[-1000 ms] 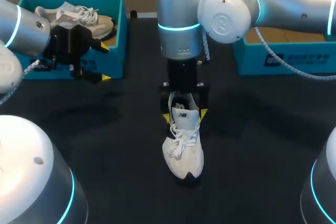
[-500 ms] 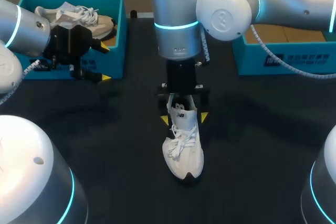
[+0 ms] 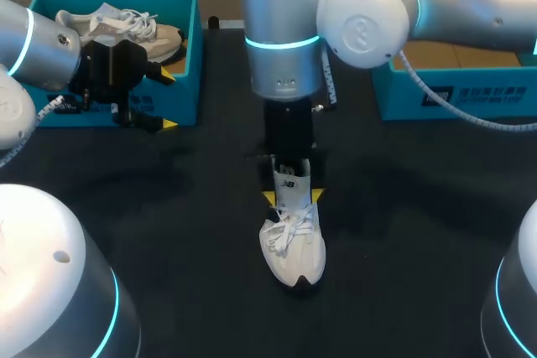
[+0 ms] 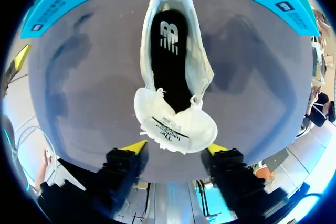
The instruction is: Take the shoe out of the shoebox, open the shoe tongue, remove and reinsert the insole, then place the shoe into the shoebox
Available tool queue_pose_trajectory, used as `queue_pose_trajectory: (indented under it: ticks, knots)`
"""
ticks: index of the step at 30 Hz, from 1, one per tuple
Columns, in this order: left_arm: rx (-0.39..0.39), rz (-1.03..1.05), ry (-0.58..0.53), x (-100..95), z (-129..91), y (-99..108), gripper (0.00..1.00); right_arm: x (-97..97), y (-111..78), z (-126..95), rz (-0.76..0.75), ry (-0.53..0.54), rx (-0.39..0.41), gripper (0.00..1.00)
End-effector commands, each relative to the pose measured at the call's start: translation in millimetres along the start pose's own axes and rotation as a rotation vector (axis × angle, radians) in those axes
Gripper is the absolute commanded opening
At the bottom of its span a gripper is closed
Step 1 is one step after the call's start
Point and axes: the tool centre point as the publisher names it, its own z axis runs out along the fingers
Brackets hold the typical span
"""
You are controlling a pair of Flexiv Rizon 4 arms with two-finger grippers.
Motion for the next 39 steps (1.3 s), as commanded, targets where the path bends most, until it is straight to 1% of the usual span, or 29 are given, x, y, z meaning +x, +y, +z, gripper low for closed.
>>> queue_pose_trajectory:
  ticks: [1,4,7,10,14,18,22,24,28,34,39]
  knots:
    - [-0.003,0.000,0.001,0.5,-1,-1,1.00,-2.6,3.7,3,-0.008,0.009,0.000,0.33]
    - [-0.003,0.000,0.001,0.5,-1,-1,1.00,-4.1,9.3,2,-0.023,0.008,-0.004,0.31]
    - [-0.003,0.000,0.001,0.5,-1,-1,1.00,-3.4,18.5,-1,-0.047,0.005,-0.018,0.27]
    - [-0.003,0.000,0.001,0.5,-1,-1,1.00,-2.2,28.2,-1,-0.073,0.004,-0.021,0.25]
    - [-0.003,0.000,0.001,0.5,-1,-1,1.00,-4.9,38.6,2,-0.092,0.002,-0.012,0.25]
    - [-0.003,0.000,0.001,0.5,-1,-1,1.00,-9.7,45.1,7,-0.095,0.003,-0.012,0.24]
    - [-0.003,0.000,0.001,0.5,-1,-1,1.00,-13.8,47.5,11,-0.096,0.005,-0.010,0.27]
    - [-0.003,0.000,0.001,0.5,-1,-1,1.00,-14.1,48.4,9,-0.101,0.000,-0.011,0.27]
    - [-0.003,0.000,0.001,0.5,-1,-1,1.00,-14.3,40.3,0,-0.089,-0.013,-0.025,0.27]
    - [-0.003,0.000,0.001,0.5,-1,-1,1.00,-6.0,31.7,-10,-0.093,-0.019,-0.036,0.28]
    - [-0.003,0.000,0.001,0.5,-1,-1,1.00,2.8,34.1,-11,-0.114,-0.008,-0.048,0.28]
